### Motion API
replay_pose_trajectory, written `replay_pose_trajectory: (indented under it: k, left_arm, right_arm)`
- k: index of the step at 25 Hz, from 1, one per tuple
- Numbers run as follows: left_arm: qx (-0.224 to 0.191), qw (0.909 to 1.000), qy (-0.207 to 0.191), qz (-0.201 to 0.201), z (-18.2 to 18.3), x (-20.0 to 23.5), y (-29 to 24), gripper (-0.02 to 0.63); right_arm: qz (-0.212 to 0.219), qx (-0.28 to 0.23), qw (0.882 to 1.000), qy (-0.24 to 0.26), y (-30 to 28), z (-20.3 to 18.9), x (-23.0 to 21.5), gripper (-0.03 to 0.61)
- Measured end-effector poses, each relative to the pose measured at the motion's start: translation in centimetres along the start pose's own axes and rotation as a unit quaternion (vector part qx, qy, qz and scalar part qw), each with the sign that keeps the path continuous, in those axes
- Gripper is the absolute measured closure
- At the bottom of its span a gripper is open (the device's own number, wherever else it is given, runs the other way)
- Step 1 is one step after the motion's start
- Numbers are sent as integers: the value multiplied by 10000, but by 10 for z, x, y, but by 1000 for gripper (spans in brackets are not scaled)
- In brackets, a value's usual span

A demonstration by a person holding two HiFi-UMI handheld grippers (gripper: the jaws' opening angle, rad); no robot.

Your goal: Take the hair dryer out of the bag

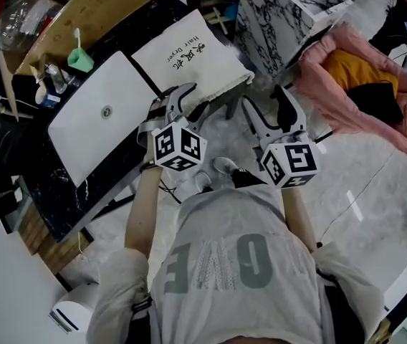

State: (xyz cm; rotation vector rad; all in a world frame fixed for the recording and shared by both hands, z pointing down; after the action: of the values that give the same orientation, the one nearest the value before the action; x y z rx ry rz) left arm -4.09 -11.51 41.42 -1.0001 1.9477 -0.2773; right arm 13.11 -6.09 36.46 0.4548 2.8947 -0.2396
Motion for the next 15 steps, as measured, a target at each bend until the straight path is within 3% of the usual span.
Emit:
replay_pose_trajectory:
  k: [6, 15]
  left_arm:
    - [199, 9992, 82, -347, -5, 1, -11, 491]
    - [157, 9974, 551, -430, -2, 18, -6, 561]
  right_arm:
    - [17, 150, 9999, -1, -1, -5, 0, 244]
    - [73, 144, 9999, 12, -5, -5, 2, 244]
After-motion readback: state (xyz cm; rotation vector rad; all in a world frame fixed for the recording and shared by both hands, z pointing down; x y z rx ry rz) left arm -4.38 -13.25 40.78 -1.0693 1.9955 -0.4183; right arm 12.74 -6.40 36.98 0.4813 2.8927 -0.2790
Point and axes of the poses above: the fingertips, and each gripper's own axes: y backward along the fingers, x to its left, z out of its top, the point moved 7 cm from there along y, backward along the fingers, and after that the axes turned 5 degrees about -y, right-handed, at the moved point
